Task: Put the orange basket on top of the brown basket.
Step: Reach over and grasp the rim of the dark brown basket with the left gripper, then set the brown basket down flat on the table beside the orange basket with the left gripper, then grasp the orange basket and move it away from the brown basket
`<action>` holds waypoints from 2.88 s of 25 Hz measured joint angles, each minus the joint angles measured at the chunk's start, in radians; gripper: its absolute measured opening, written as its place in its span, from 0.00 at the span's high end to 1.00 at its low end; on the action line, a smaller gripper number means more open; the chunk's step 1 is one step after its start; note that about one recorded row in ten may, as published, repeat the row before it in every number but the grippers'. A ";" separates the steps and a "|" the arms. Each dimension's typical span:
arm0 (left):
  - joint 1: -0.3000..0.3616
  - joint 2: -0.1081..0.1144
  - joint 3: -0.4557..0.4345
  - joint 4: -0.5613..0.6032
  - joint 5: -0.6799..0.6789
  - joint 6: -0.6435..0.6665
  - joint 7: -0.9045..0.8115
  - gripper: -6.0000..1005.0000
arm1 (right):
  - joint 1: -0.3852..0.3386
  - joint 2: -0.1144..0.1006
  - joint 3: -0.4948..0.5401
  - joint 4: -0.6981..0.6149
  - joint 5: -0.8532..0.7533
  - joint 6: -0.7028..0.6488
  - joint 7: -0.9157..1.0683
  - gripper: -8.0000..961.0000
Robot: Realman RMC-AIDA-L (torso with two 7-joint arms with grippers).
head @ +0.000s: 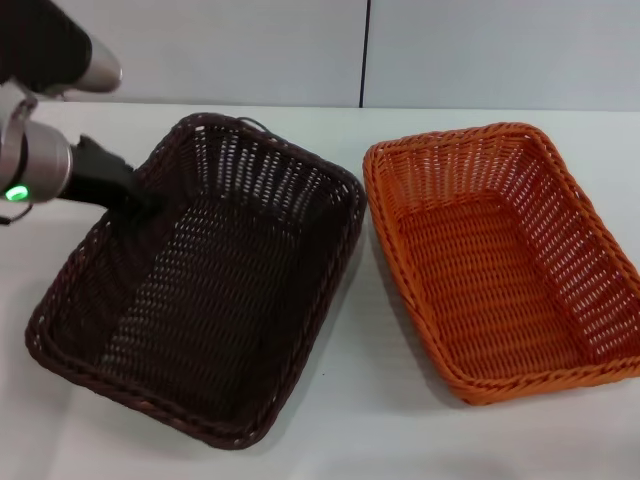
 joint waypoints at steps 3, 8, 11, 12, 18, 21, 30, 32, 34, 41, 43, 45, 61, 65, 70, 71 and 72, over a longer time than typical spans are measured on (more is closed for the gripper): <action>-0.024 0.000 -0.044 0.004 -0.026 -0.027 0.068 0.70 | -0.003 0.001 0.000 0.003 0.000 -0.002 0.000 0.26; -0.118 0.004 -0.170 0.034 -0.078 -0.133 0.284 0.74 | -0.008 0.003 0.000 0.014 0.000 -0.014 0.000 0.26; -0.206 0.008 -0.264 0.117 -0.094 -0.193 0.427 0.77 | -0.012 0.004 -0.001 0.022 0.000 -0.014 0.000 0.26; -0.206 0.008 -0.264 0.117 -0.094 -0.193 0.427 0.78 | -0.012 0.004 -0.001 0.022 0.000 -0.014 0.000 0.26; -0.313 0.002 -0.276 0.283 -0.119 -0.118 0.508 0.80 | -0.019 0.005 -0.014 0.038 0.007 -0.014 0.000 0.27; -0.324 0.002 -0.259 0.309 -0.120 -0.089 0.508 0.80 | -0.018 0.004 -0.014 0.037 0.007 -0.014 0.000 0.27; -0.382 -0.002 -0.138 0.459 -0.271 0.056 0.560 0.77 | 0.006 -0.001 -0.014 0.022 0.008 -0.007 0.000 0.27; -0.382 -0.003 -0.125 0.460 -0.278 0.058 0.560 0.77 | 0.007 -0.001 -0.014 0.021 0.008 -0.007 0.000 0.27; -0.378 -0.005 -0.072 0.461 -0.289 0.079 0.554 0.76 | 0.008 -0.001 -0.013 0.021 0.008 -0.006 0.000 0.28; -0.367 -0.007 -0.021 0.447 -0.328 0.159 0.554 0.56 | 0.007 -0.001 -0.006 0.018 0.008 -0.005 0.000 0.28; -0.355 -0.008 -0.019 0.413 -0.347 0.195 0.555 0.48 | 0.003 -0.002 -0.005 0.018 0.008 -0.005 0.000 0.28; -0.322 -0.010 -0.012 0.355 -0.379 0.266 0.553 0.42 | -0.002 -0.002 -0.005 0.018 0.008 -0.008 0.000 0.28; 0.180 -0.004 0.781 0.414 -0.219 2.412 -0.046 0.24 | 0.003 0.000 -0.016 0.048 0.000 -0.062 0.005 0.29; 0.260 -0.004 0.715 0.598 -0.186 2.482 -0.372 0.24 | -0.006 -0.009 -0.026 0.105 -0.065 -0.213 0.063 0.29; 0.297 -0.008 0.671 0.752 -0.194 2.481 -0.435 0.24 | 0.013 -0.107 -0.010 0.318 -0.232 -0.132 0.089 0.30; 0.313 -0.009 0.662 0.804 -0.215 2.481 -0.447 0.24 | 0.020 -0.142 -0.003 0.393 -0.259 -0.065 0.090 0.30; 0.319 -0.009 0.661 0.817 -0.225 2.481 -0.451 0.24 | 0.026 -0.173 0.011 0.464 -0.286 0.021 0.092 0.30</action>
